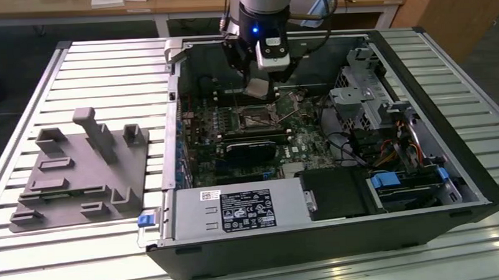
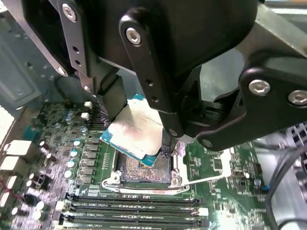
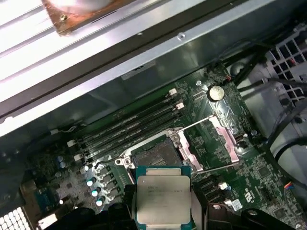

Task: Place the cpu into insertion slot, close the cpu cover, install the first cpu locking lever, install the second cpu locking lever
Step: 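Place the cpu into insertion slot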

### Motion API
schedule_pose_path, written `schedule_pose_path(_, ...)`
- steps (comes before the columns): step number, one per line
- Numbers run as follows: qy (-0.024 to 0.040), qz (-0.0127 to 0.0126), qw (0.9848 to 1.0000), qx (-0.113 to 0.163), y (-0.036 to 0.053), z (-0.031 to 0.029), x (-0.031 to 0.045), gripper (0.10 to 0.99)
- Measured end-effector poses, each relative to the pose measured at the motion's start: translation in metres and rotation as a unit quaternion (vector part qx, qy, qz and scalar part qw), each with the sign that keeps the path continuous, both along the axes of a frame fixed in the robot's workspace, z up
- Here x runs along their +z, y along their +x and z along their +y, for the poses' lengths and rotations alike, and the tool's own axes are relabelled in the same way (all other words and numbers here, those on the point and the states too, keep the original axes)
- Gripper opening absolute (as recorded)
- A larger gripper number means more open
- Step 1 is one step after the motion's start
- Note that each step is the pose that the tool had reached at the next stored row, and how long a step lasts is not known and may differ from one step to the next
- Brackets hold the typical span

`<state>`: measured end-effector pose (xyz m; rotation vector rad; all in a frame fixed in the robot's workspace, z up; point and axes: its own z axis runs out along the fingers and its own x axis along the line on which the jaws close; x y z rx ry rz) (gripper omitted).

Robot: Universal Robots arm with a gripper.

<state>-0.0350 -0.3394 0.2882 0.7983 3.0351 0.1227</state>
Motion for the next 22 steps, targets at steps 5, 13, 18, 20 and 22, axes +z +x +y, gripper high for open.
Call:
schedule_pose_path(5,0.0000,0.0000,0.9990,-0.046,0.0000,0.0000,-0.0040,0.537)
schedule_pose_path(13,0.0000,0.0000,0.9930,-0.118,0.0000,0.0000,-0.0104,0.537)
schedule_pose_path(18,0.0000,0.0000,0.9867,-0.162,0.0000,0.0000,-0.0143,0.537)
schedule_pose_path(20,0.0000,0.0000,0.9835,-0.181,0.0000,0.0000,-0.0158,0.537)
schedule_pose_path(22,0.0000,0.0000,0.9801,-0.199,0.0000,0.0000,-0.0170,0.537)
